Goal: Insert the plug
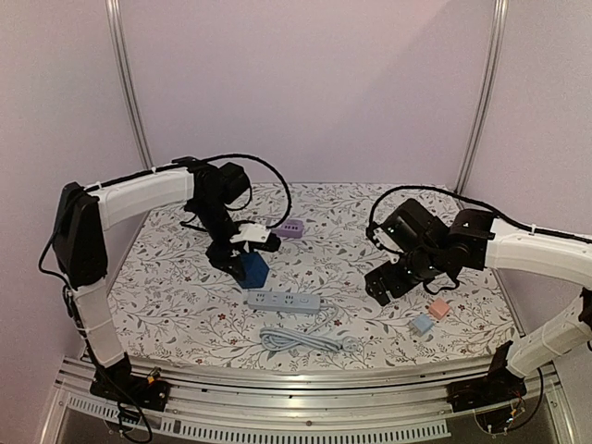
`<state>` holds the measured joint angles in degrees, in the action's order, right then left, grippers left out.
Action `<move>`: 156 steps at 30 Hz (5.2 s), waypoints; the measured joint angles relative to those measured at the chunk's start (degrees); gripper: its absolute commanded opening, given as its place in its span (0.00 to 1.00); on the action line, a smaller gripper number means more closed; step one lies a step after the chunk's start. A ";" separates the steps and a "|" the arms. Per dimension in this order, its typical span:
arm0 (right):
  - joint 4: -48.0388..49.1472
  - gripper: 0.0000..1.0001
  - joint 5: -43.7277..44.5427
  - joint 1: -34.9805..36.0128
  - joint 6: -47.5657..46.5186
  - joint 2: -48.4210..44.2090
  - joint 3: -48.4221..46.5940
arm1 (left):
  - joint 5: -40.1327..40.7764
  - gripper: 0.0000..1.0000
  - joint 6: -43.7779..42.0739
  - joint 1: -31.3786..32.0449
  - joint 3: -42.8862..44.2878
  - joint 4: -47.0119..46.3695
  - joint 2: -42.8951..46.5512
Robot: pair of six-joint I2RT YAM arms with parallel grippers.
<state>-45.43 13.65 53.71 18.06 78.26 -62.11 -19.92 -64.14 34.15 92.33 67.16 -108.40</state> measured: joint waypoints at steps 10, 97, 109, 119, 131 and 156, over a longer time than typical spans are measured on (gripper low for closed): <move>-0.68 0.99 1.68 1.14 4.24 -3.76 2.67 | 2.01 0.00 4.94 1.90 -2.97 -0.98 -1.44; -8.57 0.99 2.49 4.81 5.70 -0.57 3.78 | 16.74 0.00 20.33 10.60 1.53 -1.64 -8.46; -8.44 0.99 2.62 5.22 6.34 1.01 3.02 | 16.68 0.00 22.18 10.60 -0.07 -3.15 -7.39; -8.83 0.99 4.44 5.29 6.99 3.63 -0.35 | 16.94 0.00 25.40 10.56 1.14 -2.47 -8.04; -10.64 0.99 7.76 5.29 9.07 4.74 -2.38 | 16.94 0.11 27.74 10.51 2.78 -1.64 -9.14; -11.15 0.99 9.94 5.29 10.21 3.17 -2.45 | 17.07 1.00 28.26 10.43 0.70 -9.97 -8.26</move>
<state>-56.58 23.59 59.00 28.27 81.43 -64.55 -2.85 -35.88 44.58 93.03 57.19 -116.66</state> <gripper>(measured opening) 0.989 0.996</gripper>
